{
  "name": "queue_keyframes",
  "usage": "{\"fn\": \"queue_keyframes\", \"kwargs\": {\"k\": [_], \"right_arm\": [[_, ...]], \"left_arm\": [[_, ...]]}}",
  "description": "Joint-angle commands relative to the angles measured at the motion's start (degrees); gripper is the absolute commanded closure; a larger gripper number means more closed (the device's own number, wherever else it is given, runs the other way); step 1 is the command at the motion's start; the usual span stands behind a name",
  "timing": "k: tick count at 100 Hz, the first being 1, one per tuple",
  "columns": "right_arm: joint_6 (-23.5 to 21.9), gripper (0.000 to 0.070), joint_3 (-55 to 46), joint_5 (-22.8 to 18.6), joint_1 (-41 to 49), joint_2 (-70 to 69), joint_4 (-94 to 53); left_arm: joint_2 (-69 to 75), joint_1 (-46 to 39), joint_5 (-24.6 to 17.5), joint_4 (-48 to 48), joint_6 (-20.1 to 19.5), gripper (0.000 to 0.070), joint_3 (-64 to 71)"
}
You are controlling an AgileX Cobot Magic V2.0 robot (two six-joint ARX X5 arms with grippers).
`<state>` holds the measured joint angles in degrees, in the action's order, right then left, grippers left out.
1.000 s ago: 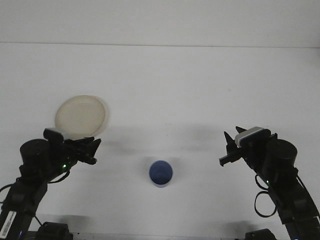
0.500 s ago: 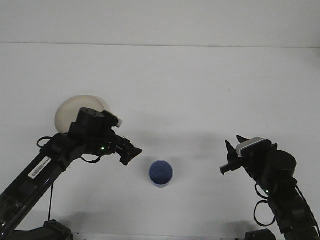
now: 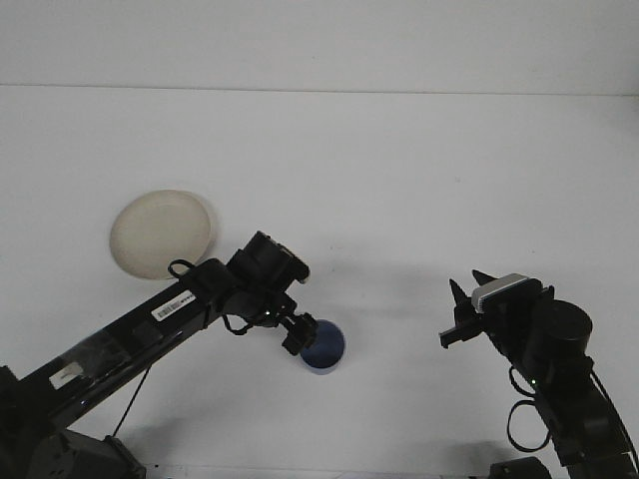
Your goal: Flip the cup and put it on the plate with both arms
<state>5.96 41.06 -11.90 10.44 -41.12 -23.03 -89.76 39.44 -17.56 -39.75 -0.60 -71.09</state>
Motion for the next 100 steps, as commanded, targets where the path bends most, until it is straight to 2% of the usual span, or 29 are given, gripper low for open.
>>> {"fn": "queue_keyframes", "kwargs": {"k": [1,34,39,49,51,54,86,100], "right_arm": [[-0.63,0.0424,0.17,-0.17,0.11,-0.17,0.72],[-0.63,0.0424,0.17,-0.17,0.11,-0.17,0.72],[-0.61,0.0424,0.17,-0.17,0.11,-0.17,0.72],[-0.63,0.0424,0.17,-0.17,0.11,-0.17,0.72],[-0.63,0.0424,0.17,-0.17,0.11,-0.17,0.72],[-0.61,0.0424,0.17,-0.17,0.11,-0.17,0.7],[-0.61,0.0424,0.17,-0.17,0.11,-0.17,0.7],[-0.61,0.0424,0.17,-0.17,0.11,-0.17,0.7]], "left_arm": [[-2.05,1.03,1.18,0.68,-0.68,0.0237,-0.98],[-6.75,3.48,1.27,2.54,-0.44,0.0255,-0.98],[-6.82,3.76,1.27,2.6,-0.46,0.0345,-0.98],[-6.82,4.44,1.25,2.67,-0.44,0.0666,-0.98],[-6.82,4.5,1.27,2.67,-0.46,0.07,-0.98],[-6.82,4.52,1.27,2.67,-0.42,0.0684,-0.98],[-6.29,2.73,1.75,-1.36,-0.07,0.0686,-6.84],[-6.08,-0.46,6.08,-6.67,-1.05,0.0686,-13.68]]}}
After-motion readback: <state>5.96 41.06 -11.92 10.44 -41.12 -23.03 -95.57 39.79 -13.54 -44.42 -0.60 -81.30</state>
